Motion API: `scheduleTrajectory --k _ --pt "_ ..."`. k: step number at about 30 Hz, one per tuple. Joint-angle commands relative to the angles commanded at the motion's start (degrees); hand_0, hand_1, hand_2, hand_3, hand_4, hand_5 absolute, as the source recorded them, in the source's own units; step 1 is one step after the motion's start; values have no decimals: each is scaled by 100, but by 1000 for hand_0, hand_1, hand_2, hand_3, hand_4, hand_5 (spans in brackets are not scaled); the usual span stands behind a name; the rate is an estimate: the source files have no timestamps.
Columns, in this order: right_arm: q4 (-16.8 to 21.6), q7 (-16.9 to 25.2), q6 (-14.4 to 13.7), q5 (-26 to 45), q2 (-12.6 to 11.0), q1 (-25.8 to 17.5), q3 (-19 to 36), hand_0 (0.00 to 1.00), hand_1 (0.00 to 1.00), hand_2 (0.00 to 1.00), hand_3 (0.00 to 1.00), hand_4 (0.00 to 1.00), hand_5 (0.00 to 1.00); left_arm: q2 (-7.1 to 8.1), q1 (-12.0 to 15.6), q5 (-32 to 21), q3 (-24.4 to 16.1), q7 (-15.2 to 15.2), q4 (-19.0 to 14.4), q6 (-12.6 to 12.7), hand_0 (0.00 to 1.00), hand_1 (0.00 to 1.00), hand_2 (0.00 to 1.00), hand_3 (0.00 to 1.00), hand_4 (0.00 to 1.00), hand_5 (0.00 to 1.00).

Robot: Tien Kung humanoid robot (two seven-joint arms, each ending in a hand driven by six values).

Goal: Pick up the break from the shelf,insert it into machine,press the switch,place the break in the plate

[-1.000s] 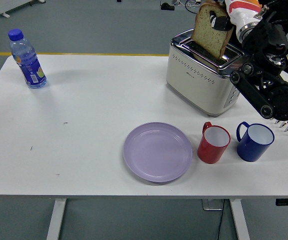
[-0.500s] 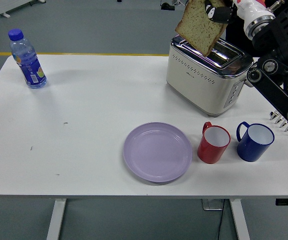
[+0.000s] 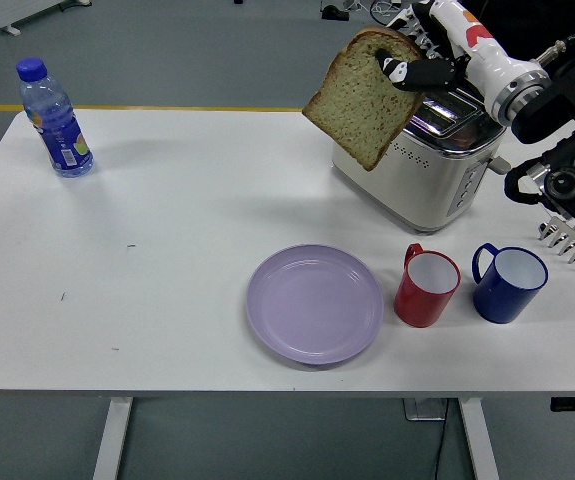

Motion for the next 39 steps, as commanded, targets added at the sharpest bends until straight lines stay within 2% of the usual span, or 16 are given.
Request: scheduleTrajectory --k 6,19,30,39 --pt "319 16 181 388 -71 -194 -359 129 249 357 463 546 2 -14 22 44 -25 14 0 -5 695 571 713 677 514 959" --pt "387 26 411 563 196 -377 -1022 124 248 356 463 531 2 -32 41 111 -58 20 0 -10 695 574 713 675 511 962" --pt "-164 148 292 456 602 -718 -1178 123 243 355 463 534 2 -37 12 63 -14 7 0 -14 694 576 713 673 506 962" --pt "-395 190 287 507 741 -853 -1321 119 242 353 461 532 2 -34 -23 17 23 1 0 -13 693 577 712 671 502 960"
